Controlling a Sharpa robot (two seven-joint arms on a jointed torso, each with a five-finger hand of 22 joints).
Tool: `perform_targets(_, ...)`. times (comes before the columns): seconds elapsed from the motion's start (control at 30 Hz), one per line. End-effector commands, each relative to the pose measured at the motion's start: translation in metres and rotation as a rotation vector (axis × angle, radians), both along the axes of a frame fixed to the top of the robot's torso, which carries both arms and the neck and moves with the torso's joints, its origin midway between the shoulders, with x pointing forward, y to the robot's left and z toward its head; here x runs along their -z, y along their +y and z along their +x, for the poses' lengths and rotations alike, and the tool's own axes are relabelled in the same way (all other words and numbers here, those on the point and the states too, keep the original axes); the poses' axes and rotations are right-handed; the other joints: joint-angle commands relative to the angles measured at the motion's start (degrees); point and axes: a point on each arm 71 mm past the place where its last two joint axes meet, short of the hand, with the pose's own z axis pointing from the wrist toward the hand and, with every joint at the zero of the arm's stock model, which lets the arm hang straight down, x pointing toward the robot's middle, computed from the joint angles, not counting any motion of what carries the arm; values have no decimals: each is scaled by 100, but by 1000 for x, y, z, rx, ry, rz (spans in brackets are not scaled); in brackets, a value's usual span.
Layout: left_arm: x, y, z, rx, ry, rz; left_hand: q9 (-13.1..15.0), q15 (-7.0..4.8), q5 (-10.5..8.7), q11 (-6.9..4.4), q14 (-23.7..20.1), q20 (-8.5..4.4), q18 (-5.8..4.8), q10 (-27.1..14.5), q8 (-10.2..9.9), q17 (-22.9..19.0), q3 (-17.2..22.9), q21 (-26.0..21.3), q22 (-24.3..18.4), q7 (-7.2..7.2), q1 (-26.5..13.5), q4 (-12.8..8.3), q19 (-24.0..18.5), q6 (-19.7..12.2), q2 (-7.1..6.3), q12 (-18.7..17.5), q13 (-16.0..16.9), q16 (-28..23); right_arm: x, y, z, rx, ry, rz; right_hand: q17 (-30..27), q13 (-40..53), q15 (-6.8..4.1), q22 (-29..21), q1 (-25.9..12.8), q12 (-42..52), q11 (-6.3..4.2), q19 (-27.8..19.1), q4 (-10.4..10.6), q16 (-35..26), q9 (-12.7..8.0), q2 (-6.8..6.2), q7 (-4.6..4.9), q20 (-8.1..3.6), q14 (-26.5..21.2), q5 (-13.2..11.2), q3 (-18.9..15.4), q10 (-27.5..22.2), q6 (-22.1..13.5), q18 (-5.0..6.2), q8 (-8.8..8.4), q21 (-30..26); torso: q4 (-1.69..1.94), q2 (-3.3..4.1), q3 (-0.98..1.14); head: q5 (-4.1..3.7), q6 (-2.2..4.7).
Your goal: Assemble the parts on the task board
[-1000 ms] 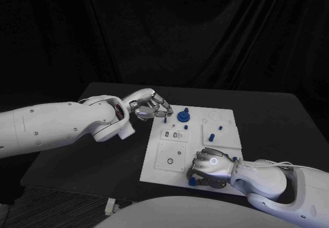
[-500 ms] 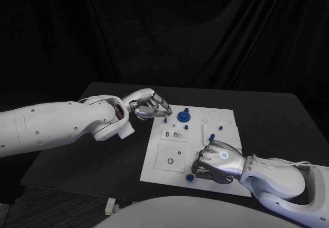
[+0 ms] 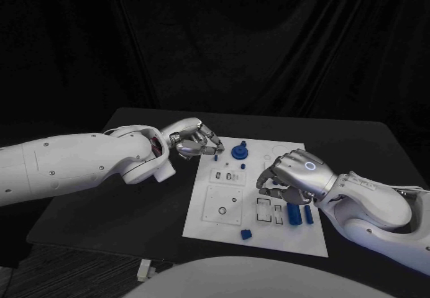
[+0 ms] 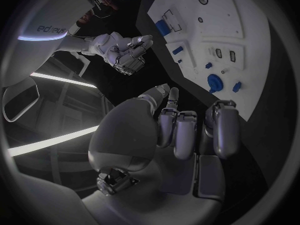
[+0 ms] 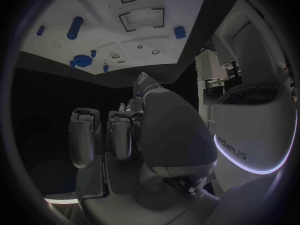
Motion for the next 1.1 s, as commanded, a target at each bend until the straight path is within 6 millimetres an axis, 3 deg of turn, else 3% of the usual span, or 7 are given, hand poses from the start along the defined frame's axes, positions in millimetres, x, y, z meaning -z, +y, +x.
perform_targets(0.03,2,-2,-1,12,19,-5,-5,37,22,39,478,3,85,20,26,1306,-1,-13,1109,16,30,46,-52,26,31,-22,783,-37,0,-1,8,77,47,43,1509,1506,-39,1414,19,21,26,459,15,18,8,-15,49,-25,605,14,13,608,-39,-63,-40,11,2,2,0,5,-1)
perform_targets(0.13,3,-1,-1,14,23,-4,-8,38,22,39,474,3,87,15,26,1299,-3,-22,1107,16,31,53,-57,24,31,-29,779,-46,5,4,6,63,77,4,1509,1506,-23,1422,-77,21,64,472,72,18,-37,-46,104,-18,605,-80,-18,608,-325,-70,-226,35,2,1,0,11,-1)
perform_targets(0.2,4,-1,-2,15,26,-3,-8,38,22,39,474,3,87,15,26,1299,-3,-22,1107,16,31,53,-57,24,31,-29,779,-46,8,7,0,46,88,-23,1509,1506,-11,1430,-289,21,70,485,106,18,-128,-96,108,0,605,-475,-83,608,-609,-76,-435,61,5,2,0,19,-1)
perform_targets(0.3,4,-1,-2,16,29,-3,-8,38,22,39,474,3,87,15,26,1299,-3,-22,1107,16,31,53,-57,24,31,-29,779,-46,12,10,-9,25,83,-45,1509,1506,7,1444,-426,21,83,508,118,18,-155,-125,132,8,605,-604,-110,608,-640,-87,-484,105,6,3,0,24,-1)
perform_targets(0.73,7,1,-4,15,34,-4,-18,39,22,40,473,5,87,11,25,1298,-11,-24,1106,17,41,65,-60,13,17,-29,778,-46,28,12,-50,-17,105,-94,1509,1506,7,1506,-539,21,137,606,84,18,-226,-274,203,10,605,34,-88,608,-824,-134,-661,289,2,2,-1,1,-1)
perform_targets(1.03,7,1,-4,16,37,-4,-22,40,22,40,472,5,87,8,23,1297,-15,-27,1105,19,45,68,-62,6,10,-34,775,-48,51,14,-61,-16,158,-158,1491,1506,20,1506,-458,21,159,606,66,5,-234,-302,235,19,602,119,-82,608,-950,-134,-720,289,-7,-2,-1,9,-1)
perform_targets(1.1,8,2,-5,16,38,-4,-22,40,22,40,472,5,87,8,23,1297,-15,-27,1105,19,45,68,-62,6,10,-34,775,-48,56,14,-63,-12,167,-168,1470,1506,25,1506,-540,21,167,606,102,-10,-221,-334,242,24,598,18,-135,608,-977,-134,-722,289,-6,-2,-1,3,-1)
